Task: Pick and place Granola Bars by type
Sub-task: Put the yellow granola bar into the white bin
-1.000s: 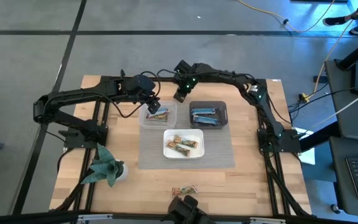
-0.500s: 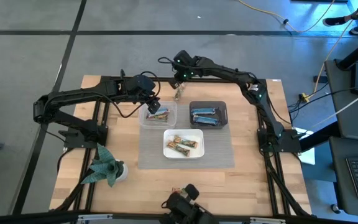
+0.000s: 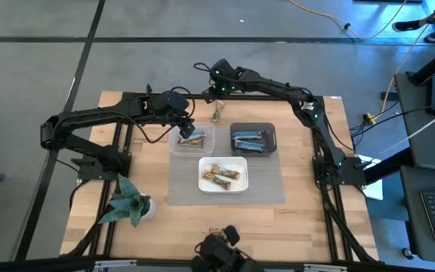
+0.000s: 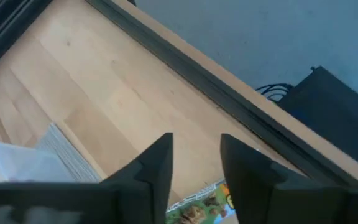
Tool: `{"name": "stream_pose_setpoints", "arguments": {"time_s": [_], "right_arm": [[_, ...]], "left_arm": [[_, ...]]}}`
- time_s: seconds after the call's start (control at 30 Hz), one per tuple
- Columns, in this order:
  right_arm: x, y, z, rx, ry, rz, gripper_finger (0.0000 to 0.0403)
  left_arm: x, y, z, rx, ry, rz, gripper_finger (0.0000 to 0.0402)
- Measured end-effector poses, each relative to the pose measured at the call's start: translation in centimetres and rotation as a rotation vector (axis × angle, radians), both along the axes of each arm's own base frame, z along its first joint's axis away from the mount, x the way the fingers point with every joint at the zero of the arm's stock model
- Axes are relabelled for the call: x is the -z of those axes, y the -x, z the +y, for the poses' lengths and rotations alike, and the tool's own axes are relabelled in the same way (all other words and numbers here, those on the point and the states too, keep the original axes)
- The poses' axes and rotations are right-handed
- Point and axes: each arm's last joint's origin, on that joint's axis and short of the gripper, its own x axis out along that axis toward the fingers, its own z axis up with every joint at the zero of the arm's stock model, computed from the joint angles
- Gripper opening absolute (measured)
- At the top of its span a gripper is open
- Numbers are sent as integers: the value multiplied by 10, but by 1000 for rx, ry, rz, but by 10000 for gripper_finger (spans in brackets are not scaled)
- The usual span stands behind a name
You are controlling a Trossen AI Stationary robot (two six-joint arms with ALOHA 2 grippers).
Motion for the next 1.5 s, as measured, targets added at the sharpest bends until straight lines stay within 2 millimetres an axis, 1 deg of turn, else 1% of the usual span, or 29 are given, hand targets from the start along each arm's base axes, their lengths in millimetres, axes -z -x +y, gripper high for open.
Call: {"name": "stream_pose_setpoints", "arguments": {"time_s": [0.17, 0.3, 0.4, 0.53, 0.63, 0.7, 0.93, 1.23, 1.37, 1.5], "right_arm": [[1, -3, 6, 38, -44, -7, 170], [4, -2, 12, 83, -106, 24, 184], [14, -2, 14, 133, -162, 48, 185], [38, -7, 12, 198, -199, 85, 186], [56, -9, 11, 204, -217, 112, 186], [62, -8, 11, 240, -214, 151, 186], [64, -6, 11, 266, -201, 178, 186], [69, -6, 15, 303, -259, 192, 186], [82, -6, 15, 328, -382, 182, 186], [82, -5, 12, 321, -408, 164, 186]], "left_arm": [[0, 0, 0, 1, 1, 0, 172], [0, 0, 0, 35, -27, 19, 171], [0, 0, 0, 91, -74, 52, 171], [0, 0, 0, 145, -120, 83, 171], [0, 0, 0, 171, -139, 101, 173], [0, 0, 0, 189, -151, 110, 173], [1, 1, 0, 235, -182, 140, 171], [1, 1, 0, 247, -186, 154, 171], [2, 2, 0, 247, -186, 155, 173], [2, 2, -1, 250, -181, 160, 172]]}}
